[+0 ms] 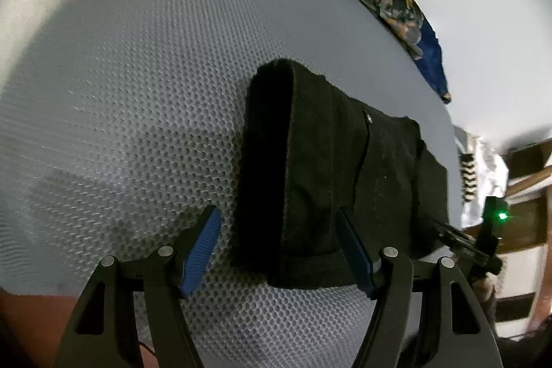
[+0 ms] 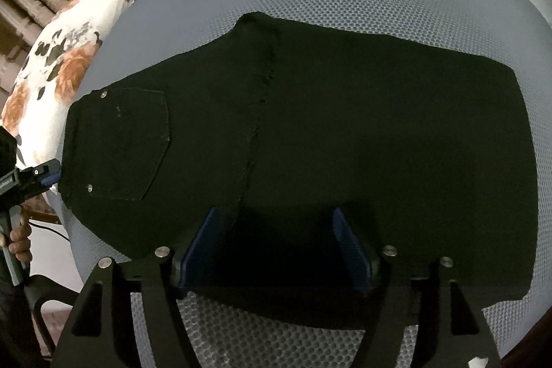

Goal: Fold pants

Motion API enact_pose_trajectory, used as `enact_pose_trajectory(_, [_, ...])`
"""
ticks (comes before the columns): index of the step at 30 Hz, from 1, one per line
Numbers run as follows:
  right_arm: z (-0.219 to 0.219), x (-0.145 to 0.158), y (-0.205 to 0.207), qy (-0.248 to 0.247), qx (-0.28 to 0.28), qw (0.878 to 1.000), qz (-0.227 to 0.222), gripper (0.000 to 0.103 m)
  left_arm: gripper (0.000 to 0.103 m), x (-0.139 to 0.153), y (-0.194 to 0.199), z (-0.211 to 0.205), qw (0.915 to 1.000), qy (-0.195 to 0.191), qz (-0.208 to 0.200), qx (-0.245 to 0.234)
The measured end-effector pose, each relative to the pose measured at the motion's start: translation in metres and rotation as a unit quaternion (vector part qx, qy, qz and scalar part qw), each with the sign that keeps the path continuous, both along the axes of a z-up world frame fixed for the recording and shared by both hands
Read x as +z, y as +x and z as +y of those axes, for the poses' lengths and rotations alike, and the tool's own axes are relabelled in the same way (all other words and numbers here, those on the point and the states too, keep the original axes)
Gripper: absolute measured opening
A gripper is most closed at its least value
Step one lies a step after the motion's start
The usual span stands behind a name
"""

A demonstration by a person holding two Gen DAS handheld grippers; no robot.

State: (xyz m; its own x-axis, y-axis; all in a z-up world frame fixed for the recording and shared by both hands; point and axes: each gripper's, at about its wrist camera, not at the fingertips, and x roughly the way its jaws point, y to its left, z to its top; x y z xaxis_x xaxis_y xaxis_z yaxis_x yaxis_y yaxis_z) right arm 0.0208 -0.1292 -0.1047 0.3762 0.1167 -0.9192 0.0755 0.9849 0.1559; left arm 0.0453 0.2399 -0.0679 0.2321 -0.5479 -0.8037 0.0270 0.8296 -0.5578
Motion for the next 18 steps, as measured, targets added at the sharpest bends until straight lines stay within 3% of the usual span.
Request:
enact_pose_trajectory(10, [0.009,-0.003,0.006,-0.023,-0.006,1.0,0.005,0.076,0.069,-0.021,0.007,0.018,0.997,-0.072,0.029,-0.007])
enact_pose_trajectory(18, [0.011,-0.004,0.006,-0.028,-0.015,0.999,0.004,0.078,0.069,-0.037,0.02,0.033,0.9823,-0.178,0.058,-0.007])
